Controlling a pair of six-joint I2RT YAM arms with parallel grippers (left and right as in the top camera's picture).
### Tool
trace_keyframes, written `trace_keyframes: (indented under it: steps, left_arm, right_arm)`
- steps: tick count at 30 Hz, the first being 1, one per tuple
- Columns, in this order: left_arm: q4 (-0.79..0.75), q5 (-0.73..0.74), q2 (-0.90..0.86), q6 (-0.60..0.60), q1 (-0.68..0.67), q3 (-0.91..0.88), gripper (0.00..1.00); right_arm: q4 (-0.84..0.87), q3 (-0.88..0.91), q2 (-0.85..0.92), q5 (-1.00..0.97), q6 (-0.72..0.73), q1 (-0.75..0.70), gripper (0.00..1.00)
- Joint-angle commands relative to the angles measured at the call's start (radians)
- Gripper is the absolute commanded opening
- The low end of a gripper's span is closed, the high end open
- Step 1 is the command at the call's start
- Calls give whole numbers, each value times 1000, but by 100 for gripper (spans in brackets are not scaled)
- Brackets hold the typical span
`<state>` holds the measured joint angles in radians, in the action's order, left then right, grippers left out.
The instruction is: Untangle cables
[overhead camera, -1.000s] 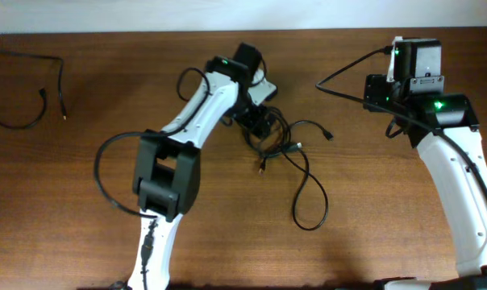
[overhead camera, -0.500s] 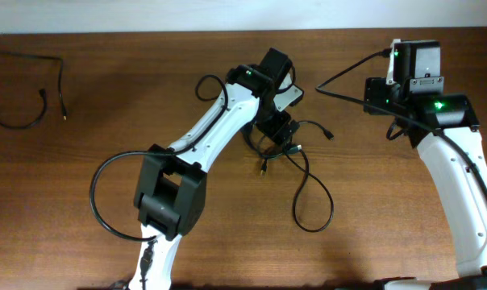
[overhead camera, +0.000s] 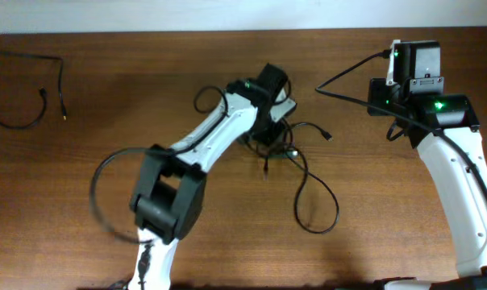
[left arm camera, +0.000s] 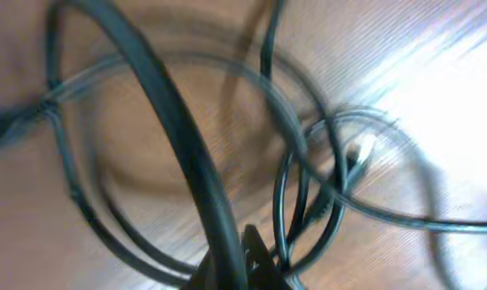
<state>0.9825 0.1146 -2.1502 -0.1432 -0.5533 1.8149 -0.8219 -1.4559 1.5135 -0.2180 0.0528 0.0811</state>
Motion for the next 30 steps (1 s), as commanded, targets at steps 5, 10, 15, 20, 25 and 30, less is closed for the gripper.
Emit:
trace_keyframes:
  steps: [5, 10, 15, 20, 25, 30]
  left_arm:
    - [166, -324, 433, 23, 7, 472, 0]
    - [209, -410, 432, 27, 66, 472, 0]
    - [209, -411, 447, 26, 98, 472, 0]
    - [238, -423, 455, 26, 98, 472, 0]
    - [267, -435, 455, 27, 98, 472, 0]
    - [269, -437, 455, 26, 98, 472, 0]
  right_arm:
    - [10, -9, -25, 319, -17, -2, 47]
    - [34, -9, -9, 473, -90, 122, 43]
    - [72, -8, 212, 469, -231, 219, 44]
    - [172, -8, 406, 470, -263, 220, 58]
    - [253, -8, 444, 358, -346, 218, 60]
    - [319, -8, 537, 356, -352, 195, 60]
